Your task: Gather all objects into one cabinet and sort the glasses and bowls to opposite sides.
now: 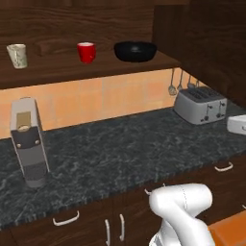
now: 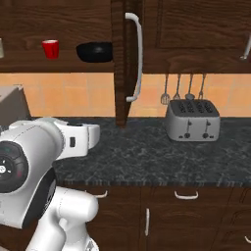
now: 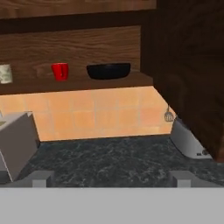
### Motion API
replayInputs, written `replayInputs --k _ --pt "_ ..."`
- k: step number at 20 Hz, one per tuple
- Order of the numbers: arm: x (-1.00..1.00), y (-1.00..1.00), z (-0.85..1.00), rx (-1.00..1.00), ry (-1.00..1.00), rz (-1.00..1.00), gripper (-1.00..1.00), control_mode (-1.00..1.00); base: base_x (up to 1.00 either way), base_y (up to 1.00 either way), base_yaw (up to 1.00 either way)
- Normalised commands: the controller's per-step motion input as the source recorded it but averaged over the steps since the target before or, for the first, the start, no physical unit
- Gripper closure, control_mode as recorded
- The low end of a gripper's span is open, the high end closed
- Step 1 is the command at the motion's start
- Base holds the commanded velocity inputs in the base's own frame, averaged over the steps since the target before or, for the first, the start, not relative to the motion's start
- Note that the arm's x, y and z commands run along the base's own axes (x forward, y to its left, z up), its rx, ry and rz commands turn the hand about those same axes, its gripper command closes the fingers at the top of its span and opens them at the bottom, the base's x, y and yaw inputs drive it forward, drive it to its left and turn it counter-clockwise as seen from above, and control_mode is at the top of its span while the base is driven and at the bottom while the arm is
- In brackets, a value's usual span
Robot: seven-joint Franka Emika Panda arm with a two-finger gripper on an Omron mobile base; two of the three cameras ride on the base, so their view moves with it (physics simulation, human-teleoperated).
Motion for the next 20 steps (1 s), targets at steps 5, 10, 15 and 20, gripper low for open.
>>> replayInputs --k 5,10,15,20 --pt "0.0 0.0 0.0 0.0 0.0 0.0 -1.0 1.0 0.0 -0.49 -0.51" --pt "0.0 0.0 0.0 0.0 0.0 0.0 -1.0 1.0 0.0 -0.48 -0.6" --pt "0.0 0.0 0.0 0.0 0.0 0.0 -1.0 1.0 0.0 -0.42 -0.7" --pt "0.0 0.0 0.0 0.0 0.0 0.0 -1.0 1.0 0.1 -0.36 -0.79"
